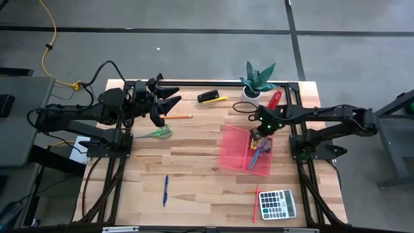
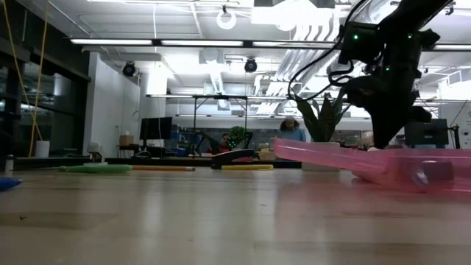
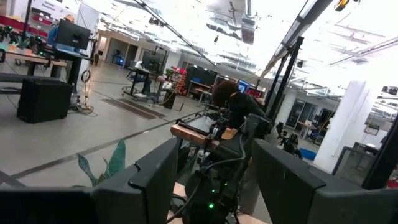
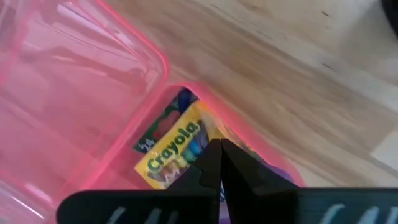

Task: Pack school essentials
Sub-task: Put the purple scissors into the pink supply box

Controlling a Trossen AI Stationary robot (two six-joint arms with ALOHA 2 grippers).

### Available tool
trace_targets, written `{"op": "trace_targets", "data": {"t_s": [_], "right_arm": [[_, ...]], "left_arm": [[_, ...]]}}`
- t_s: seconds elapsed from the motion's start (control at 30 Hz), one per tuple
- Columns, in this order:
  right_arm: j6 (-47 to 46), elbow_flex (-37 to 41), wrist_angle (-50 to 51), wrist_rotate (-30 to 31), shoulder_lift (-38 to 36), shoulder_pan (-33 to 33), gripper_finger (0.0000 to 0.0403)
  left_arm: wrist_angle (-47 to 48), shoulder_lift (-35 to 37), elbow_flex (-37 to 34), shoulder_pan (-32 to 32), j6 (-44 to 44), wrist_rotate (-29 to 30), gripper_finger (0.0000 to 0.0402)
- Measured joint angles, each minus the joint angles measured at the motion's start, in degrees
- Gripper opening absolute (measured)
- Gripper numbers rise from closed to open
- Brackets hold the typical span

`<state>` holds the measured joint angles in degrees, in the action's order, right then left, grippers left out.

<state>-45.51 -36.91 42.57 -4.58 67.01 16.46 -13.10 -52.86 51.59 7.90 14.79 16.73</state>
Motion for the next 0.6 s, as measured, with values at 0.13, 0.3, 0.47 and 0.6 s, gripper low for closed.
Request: {"op": "trace_targets", "data": {"t_s": [0.13, 0.3, 0.47, 0.6], "right_arm": [[-0.74, 0.00, 2.21, -0.55, -2.33, -0.59, 0.0000], [-2.29, 0.00, 4.47, -5.97, -3.40, -2.63, 0.0000], [-5.18, 0.00, 4.91, -10.51, -3.47, -7.04, 0.0000], [-8.79, 0.00, 7.17, -3.61, -6.44, -9.63, 0.0000]], "left_arm": [[0.00, 0.00, 0.00, 0.00, 0.00, 0.65, 0.0195], [0.00, 0.00, 0.00, 0.00, -0.39, 0.63, 0.0195], [0.00, 0.00, 0.00, 0.00, -0.39, 0.63, 0.0195], [0.00, 0.00, 0.00, 0.00, -0.42, 0.63, 0.0195]]}}
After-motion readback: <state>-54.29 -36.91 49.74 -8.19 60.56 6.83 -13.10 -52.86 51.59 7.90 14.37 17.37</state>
